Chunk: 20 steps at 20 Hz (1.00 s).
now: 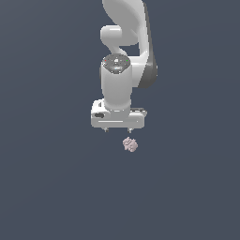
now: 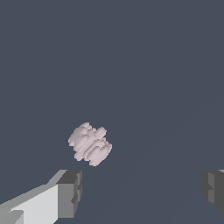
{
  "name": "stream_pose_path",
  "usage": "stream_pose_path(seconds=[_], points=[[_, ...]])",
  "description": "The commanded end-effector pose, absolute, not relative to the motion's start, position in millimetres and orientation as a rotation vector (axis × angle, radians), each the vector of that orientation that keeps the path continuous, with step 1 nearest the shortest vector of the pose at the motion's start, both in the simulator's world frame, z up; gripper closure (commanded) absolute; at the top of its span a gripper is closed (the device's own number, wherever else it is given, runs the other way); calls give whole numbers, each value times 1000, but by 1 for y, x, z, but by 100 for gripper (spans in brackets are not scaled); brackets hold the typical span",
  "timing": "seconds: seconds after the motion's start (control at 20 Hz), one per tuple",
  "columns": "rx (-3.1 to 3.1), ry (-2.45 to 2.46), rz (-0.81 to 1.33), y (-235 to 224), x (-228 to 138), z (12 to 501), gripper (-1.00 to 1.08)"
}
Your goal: Pick up the object and move it to a goal position.
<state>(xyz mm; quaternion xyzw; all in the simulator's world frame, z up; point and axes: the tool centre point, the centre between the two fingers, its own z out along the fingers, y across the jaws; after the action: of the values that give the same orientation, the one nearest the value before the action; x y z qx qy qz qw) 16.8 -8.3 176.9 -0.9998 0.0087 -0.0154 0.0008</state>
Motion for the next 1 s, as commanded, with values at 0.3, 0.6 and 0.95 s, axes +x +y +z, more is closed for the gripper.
stream_pose_path(seconds=[0.3, 0.6, 0.95], points=[[-3145, -33, -20, -3, 12, 171, -92], [-3148, -88, 4, 1, 8, 167, -92], [-3148, -92, 2, 1, 9, 167, -92]])
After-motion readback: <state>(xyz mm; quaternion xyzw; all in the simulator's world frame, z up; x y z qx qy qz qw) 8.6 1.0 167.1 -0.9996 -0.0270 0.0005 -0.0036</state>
